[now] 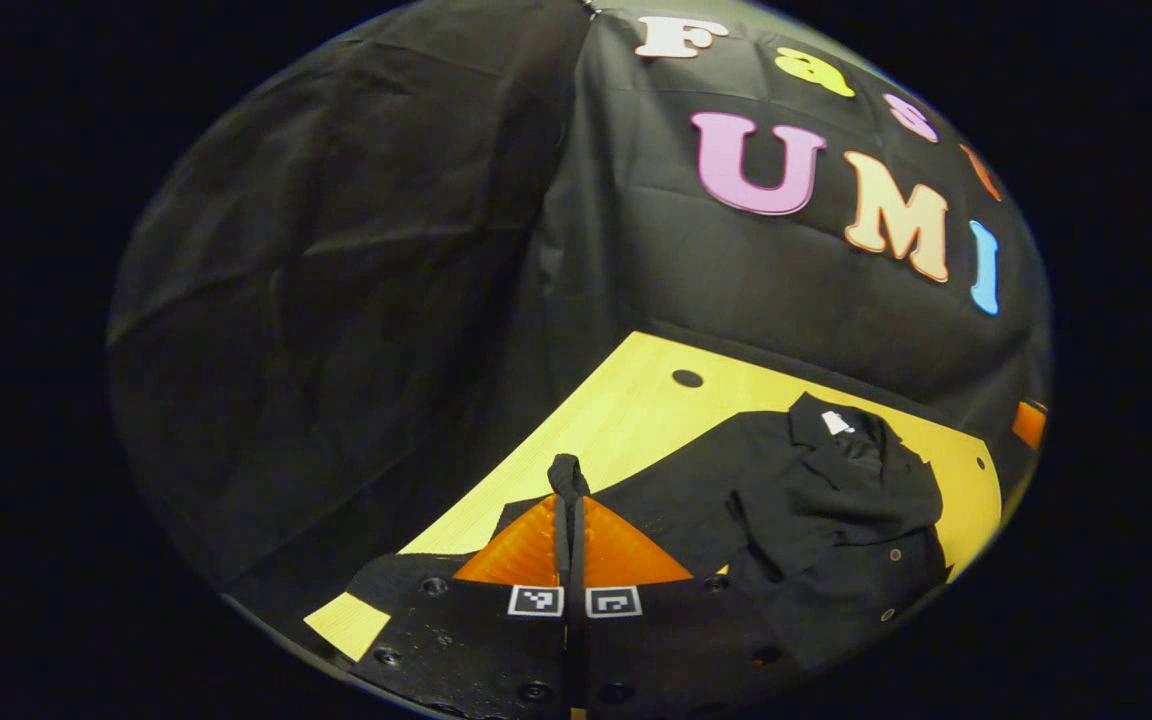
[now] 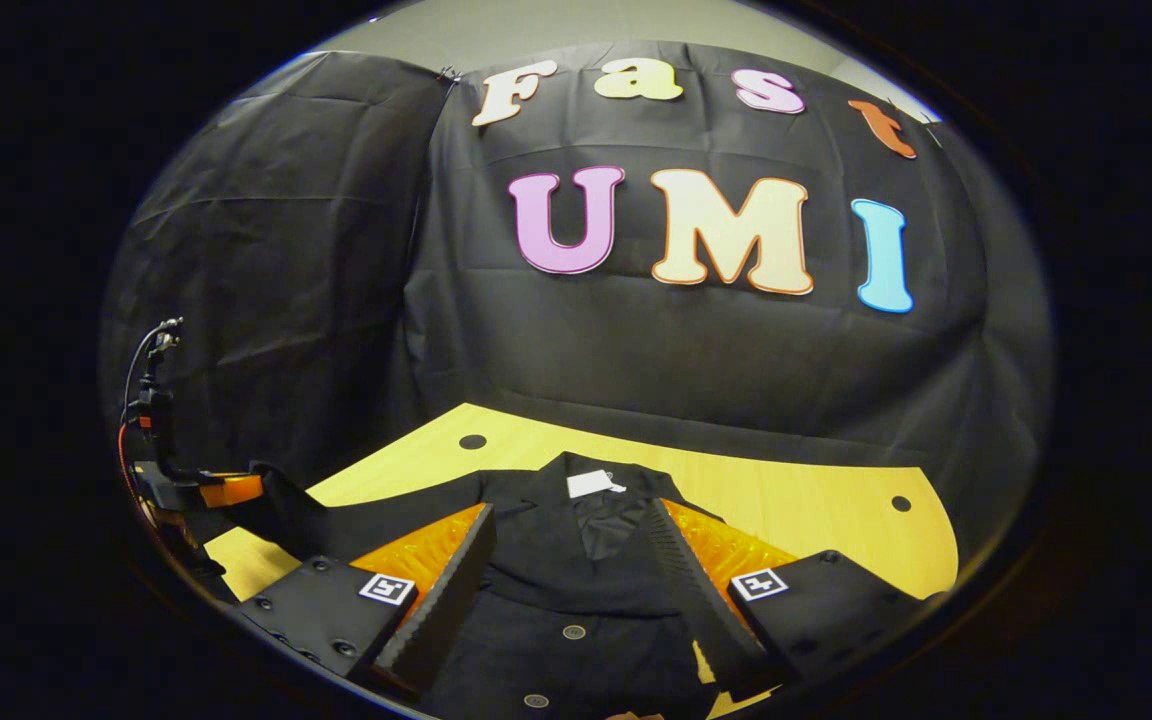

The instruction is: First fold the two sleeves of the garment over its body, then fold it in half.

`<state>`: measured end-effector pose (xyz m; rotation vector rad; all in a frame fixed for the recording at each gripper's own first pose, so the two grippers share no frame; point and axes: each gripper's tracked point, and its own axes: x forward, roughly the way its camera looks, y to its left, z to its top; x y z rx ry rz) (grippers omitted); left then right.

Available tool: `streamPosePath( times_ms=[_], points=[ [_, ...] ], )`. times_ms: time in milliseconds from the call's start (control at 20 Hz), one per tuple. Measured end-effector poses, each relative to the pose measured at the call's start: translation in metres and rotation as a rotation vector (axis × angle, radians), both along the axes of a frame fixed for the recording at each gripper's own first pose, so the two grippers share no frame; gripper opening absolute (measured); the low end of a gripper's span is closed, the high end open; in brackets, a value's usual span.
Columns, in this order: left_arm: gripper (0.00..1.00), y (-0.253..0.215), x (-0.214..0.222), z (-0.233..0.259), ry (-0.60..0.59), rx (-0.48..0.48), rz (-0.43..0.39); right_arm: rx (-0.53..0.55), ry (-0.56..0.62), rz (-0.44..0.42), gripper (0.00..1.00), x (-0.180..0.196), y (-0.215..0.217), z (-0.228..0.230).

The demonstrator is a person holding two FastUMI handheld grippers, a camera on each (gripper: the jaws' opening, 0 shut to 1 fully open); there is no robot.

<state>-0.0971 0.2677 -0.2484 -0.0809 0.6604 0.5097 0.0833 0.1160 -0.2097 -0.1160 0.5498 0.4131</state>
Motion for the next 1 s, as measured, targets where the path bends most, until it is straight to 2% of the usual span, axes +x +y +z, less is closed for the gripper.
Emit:
streamPosePath(
  times_ms=[150,200,450,1000],
  points=[
    [0.00,-0.029,0.032,0.007,-0.018,-0.006,-0.064,0.014,-0.008,-0.036,0.96,-0.003,-0.024,0.004],
    [0.00,-0.036,0.042,0.009,-0.025,-0.003,-0.090,0.019,-0.007,-0.048,1.00,-0.005,-0.031,0.005],
    [0.00,-0.079,0.081,0.014,-0.041,0.007,-0.210,0.027,-0.008,-0.115,1.00,-0.011,-0.076,0.006],
    [0.00,-0.201,0.152,-0.013,-0.010,-0.026,-0.425,0.023,0.001,-0.282,0.98,-0.035,-0.186,0.004]
  ],
)
